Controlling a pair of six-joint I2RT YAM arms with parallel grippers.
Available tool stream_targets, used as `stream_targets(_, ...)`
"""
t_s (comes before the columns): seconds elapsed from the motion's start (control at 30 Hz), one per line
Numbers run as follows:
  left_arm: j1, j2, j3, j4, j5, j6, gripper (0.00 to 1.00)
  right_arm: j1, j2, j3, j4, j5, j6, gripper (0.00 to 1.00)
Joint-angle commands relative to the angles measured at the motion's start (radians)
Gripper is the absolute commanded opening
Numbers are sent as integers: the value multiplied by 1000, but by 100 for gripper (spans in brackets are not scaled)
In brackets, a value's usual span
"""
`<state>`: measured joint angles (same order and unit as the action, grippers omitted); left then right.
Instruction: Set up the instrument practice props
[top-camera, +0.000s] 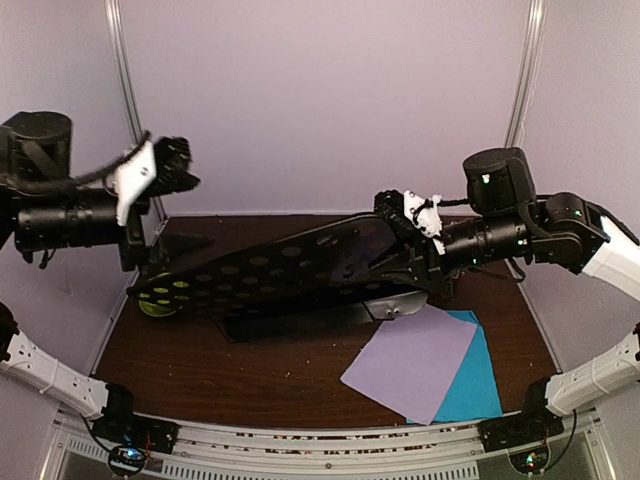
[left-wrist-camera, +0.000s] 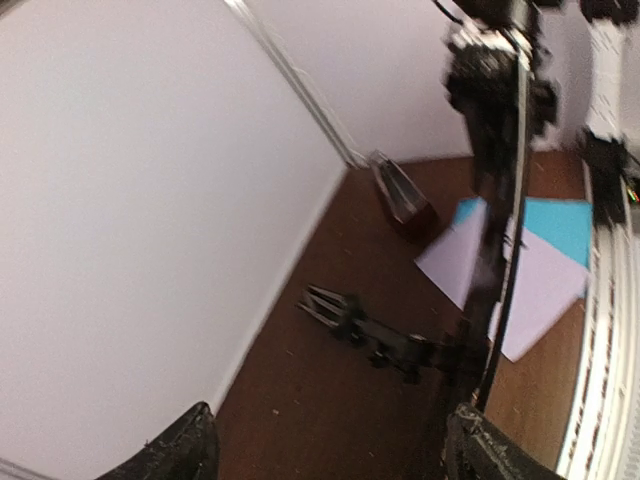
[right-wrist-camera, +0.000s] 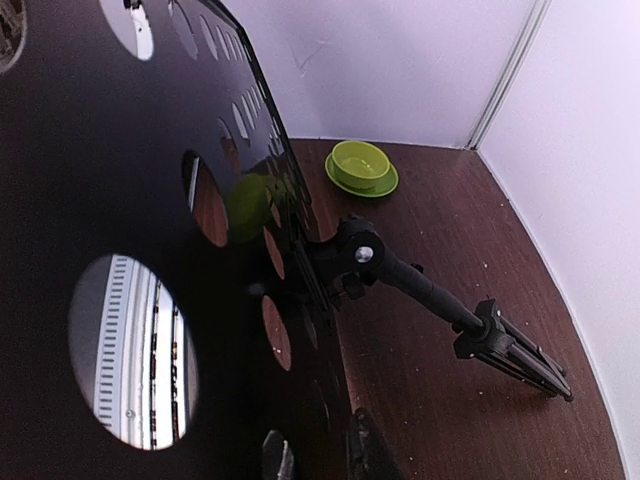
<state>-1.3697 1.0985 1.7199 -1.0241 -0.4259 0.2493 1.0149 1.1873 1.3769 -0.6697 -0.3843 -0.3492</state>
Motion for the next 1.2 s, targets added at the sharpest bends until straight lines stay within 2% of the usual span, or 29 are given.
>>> stream_targets(0.0, 3, -153, -16, 338, -281, -15, 80, -20, -17, 147, 252, 43, 222, 0)
stream_targets(0.3, 3, -266, -132, 459, -571, -66, 76, -99, 22, 261, 539, 40, 561, 0)
stream_targets(0.57, 3, -255, -187, 394, -758, -203, 76, -184, 51, 305, 809, 97, 851, 0)
stream_targets(0.7, 3, -300, -263, 400, -717, -272, 77, -212, 73, 337, 899, 139, 965, 0)
stream_targets(0.87, 3, -251, -310, 252, -660, -401, 77, -231, 96, 350, 977, 177, 1076, 0)
stream_targets(0.93, 3, -237, -359, 251, -639, -466, 76, -242, 99, 341, 1014, 195, 1123, 0)
stream_targets(1.17, 5, -208, -637, 626, -481, -509, 75, -256, 98, 306, 1075, 221, 1183, 0)
